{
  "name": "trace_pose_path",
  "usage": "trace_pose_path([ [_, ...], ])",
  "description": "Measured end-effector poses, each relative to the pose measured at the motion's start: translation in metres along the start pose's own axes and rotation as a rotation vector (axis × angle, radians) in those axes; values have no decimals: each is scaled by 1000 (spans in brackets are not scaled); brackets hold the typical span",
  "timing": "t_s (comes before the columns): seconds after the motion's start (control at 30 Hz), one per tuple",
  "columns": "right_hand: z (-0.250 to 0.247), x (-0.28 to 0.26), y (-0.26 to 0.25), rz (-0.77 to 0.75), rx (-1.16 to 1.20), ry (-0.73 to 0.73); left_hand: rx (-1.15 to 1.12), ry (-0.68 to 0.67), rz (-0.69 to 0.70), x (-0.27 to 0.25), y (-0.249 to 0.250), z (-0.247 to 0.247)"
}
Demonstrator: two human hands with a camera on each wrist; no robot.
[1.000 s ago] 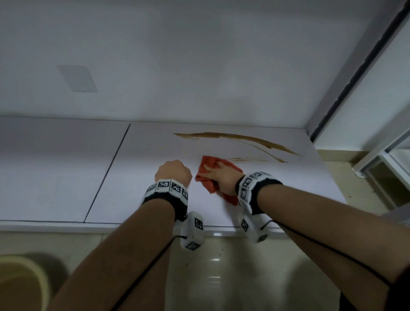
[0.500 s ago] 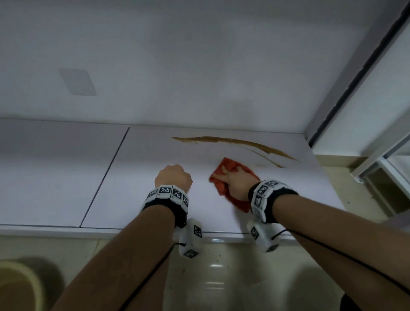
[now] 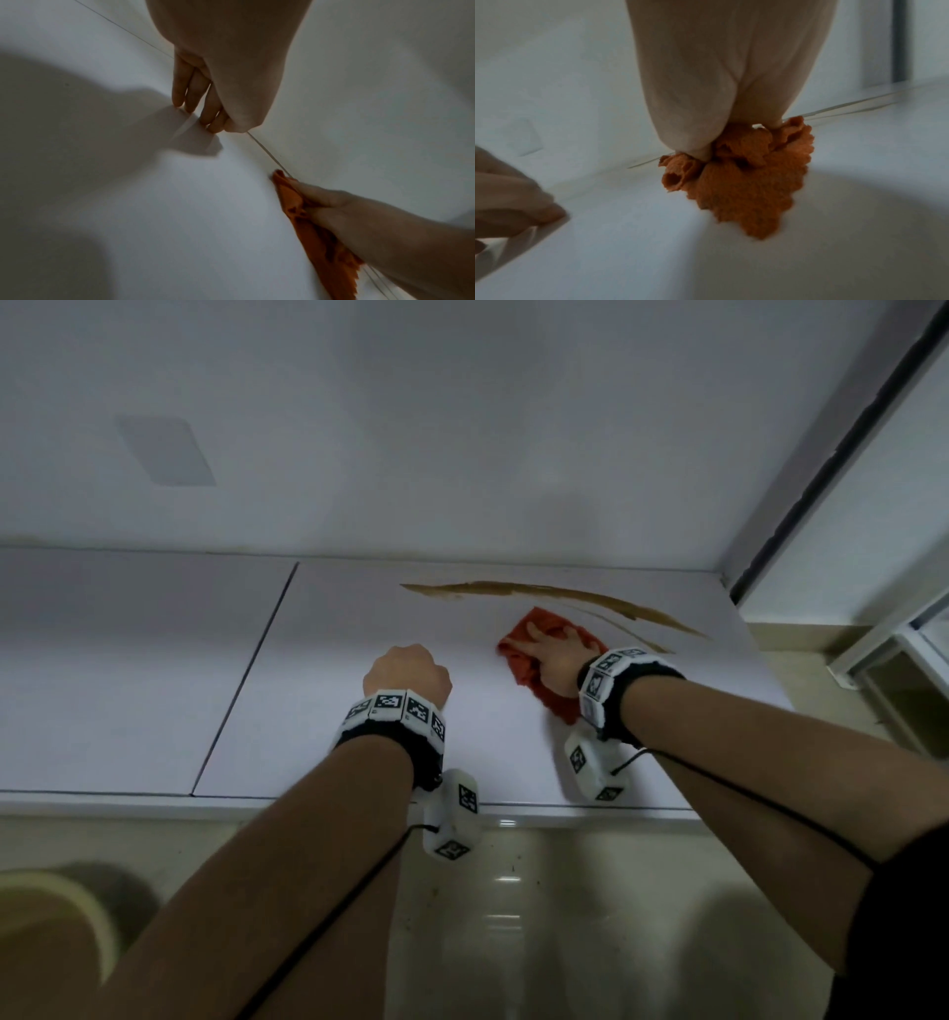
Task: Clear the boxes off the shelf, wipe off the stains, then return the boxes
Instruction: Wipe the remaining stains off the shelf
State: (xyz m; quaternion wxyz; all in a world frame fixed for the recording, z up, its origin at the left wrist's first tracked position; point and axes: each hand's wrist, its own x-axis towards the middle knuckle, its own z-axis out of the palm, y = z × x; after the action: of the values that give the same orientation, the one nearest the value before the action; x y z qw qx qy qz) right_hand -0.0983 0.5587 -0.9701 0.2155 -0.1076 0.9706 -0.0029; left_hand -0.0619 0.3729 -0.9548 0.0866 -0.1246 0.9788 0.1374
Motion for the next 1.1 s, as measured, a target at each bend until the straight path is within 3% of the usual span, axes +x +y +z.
trace_pose_path([
  [0.13, 5, -17, 22, 42, 103, 71, -46, -14, -24, 2, 1, -2],
  [0.3, 6, -33, 0, -56, 60, 50, -86, -34, -43, 1, 0, -3],
  [0.43, 6, -22, -24, -150, -4, 17, -51, -47, -42, -2, 3, -2],
  [0.63, -4, -4, -26, -116, -5, -8, 42, -45, -4, -1, 12, -4],
  [0.8, -5, -13, 9, 10, 152, 292, 35, -48, -6, -1, 13, -6],
  [0.87, -4, -24, 30, 81, 229, 302, 20, -47, -3, -1, 15, -7],
  [0.97, 7, -36, 48, 72, 75, 235, 18, -43, -9, -3, 17, -9],
  [1.1, 14, -46, 19, -32, -17, 117, 20, -63, -25, -3, 20, -7],
])
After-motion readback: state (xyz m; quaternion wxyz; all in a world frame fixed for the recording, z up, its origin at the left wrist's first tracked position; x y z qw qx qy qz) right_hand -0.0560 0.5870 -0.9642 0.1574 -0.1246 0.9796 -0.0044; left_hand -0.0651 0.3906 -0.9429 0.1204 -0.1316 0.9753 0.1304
